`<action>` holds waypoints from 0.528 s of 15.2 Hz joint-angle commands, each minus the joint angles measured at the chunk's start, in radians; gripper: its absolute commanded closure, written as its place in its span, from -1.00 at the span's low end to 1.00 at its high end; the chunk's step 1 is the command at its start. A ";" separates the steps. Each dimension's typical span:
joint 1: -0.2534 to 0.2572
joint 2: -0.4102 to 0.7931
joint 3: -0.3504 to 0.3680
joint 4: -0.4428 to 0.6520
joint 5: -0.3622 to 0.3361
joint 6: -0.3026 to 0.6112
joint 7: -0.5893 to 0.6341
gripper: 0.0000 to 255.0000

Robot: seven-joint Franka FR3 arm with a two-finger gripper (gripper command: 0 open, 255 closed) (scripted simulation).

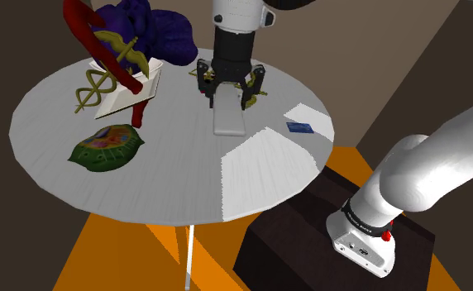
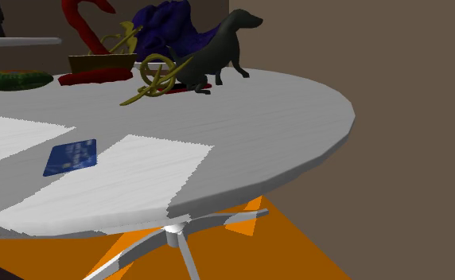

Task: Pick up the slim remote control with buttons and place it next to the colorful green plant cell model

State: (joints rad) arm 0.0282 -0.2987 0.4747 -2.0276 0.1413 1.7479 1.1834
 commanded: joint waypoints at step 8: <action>0.047 0.149 0.140 0.125 -0.047 0.022 0.208 1.00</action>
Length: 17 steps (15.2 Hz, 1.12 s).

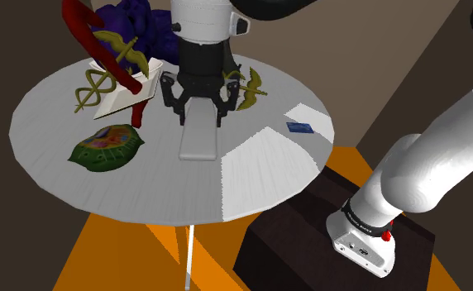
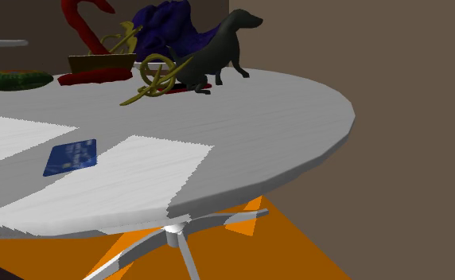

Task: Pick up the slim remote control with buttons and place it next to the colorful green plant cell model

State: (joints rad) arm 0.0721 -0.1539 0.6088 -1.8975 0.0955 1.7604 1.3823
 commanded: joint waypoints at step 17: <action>0.009 0.043 0.024 -0.201 -0.016 0.238 0.021 1.00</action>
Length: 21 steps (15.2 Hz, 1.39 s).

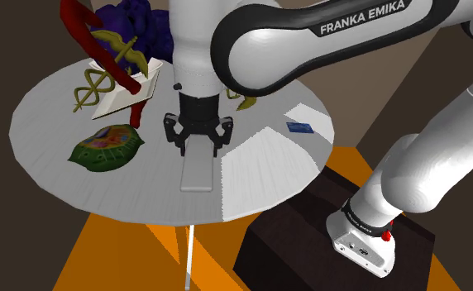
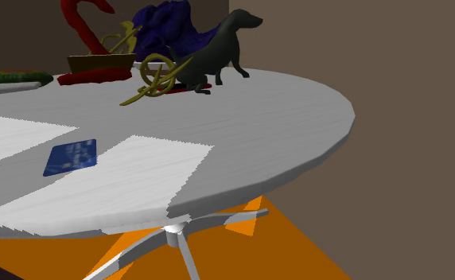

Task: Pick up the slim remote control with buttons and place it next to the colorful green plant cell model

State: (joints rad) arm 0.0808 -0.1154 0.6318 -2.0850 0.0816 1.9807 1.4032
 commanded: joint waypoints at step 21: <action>-0.003 -0.020 -0.008 0.064 0.009 -0.080 -0.009 -1.00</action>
State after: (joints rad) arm 0.0759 -0.1214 0.6249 -2.0271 0.0822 1.9192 1.3963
